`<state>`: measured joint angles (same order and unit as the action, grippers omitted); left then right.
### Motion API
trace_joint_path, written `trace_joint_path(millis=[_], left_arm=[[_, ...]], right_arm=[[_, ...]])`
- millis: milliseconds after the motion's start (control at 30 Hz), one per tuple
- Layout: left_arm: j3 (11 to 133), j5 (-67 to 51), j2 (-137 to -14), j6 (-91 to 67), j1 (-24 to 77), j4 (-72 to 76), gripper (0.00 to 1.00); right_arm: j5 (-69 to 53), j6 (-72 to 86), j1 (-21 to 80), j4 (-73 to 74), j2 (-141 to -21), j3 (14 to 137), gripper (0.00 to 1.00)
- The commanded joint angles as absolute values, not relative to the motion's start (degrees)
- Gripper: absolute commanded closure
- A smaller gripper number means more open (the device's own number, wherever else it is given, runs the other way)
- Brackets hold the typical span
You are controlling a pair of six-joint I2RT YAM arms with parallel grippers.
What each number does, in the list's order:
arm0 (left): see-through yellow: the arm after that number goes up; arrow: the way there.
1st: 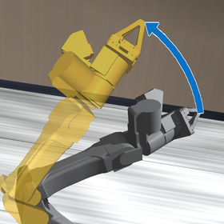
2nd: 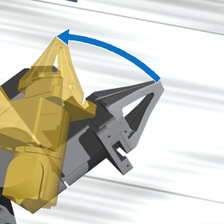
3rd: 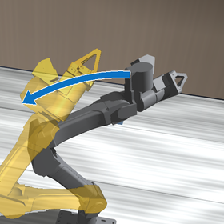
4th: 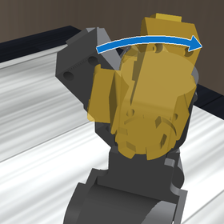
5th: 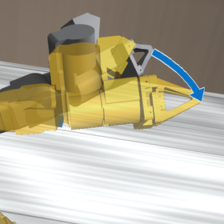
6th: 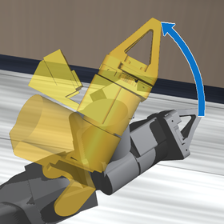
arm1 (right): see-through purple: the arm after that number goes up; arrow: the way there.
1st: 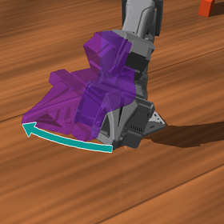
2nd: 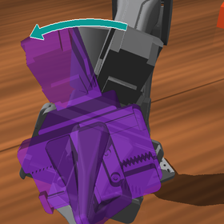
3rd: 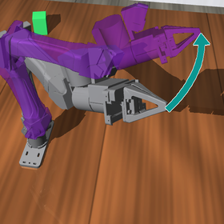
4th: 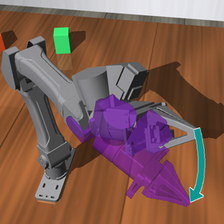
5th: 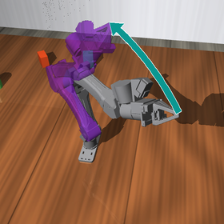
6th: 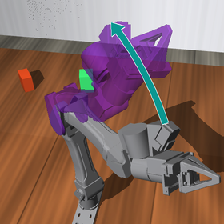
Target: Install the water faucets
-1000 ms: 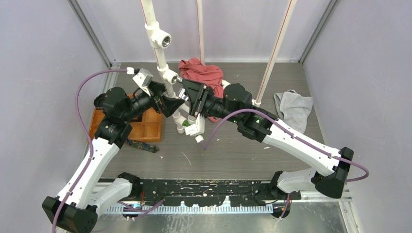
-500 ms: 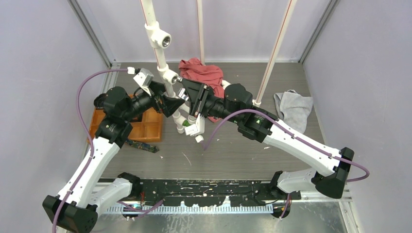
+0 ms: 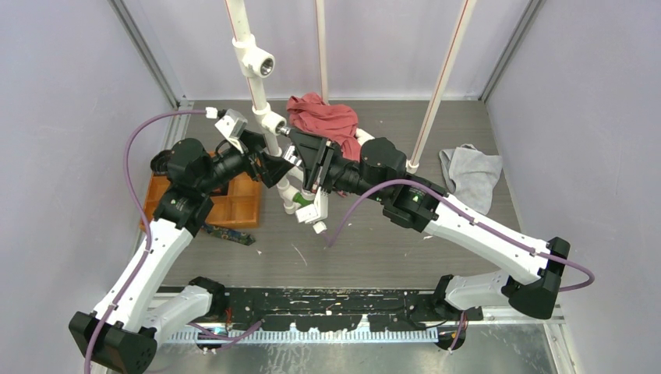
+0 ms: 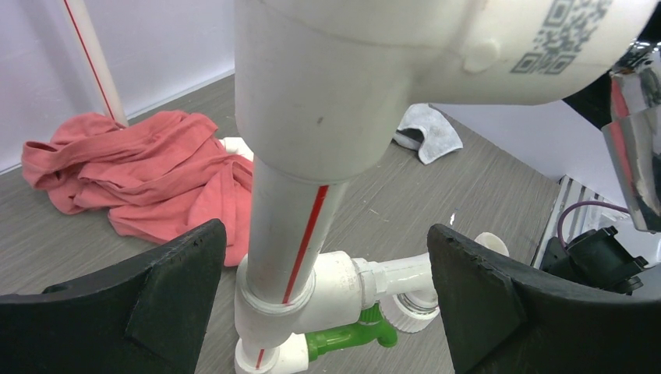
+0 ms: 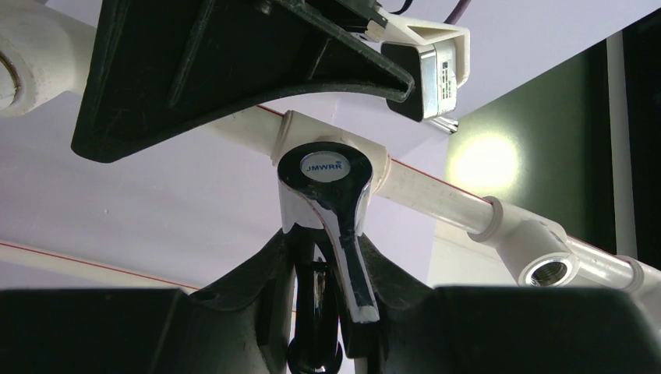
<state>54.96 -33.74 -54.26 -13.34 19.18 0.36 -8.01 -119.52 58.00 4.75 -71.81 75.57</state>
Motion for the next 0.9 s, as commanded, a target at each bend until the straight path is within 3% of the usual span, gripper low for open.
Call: trace_joint_path(millis=[0,867], left_arm=[[57.0,-34.9,-53.9,-14.0,19.4,2.5,0.00],[56.8,-35.4,-54.2,-14.0,19.4,2.5,0.01]], right_arm=[[-6.8,-135.0,58.1,-0.1,-70.7,78.0,1.00],[-7.6,-135.7,58.1,-0.7,-73.1,80.6,1.00]])
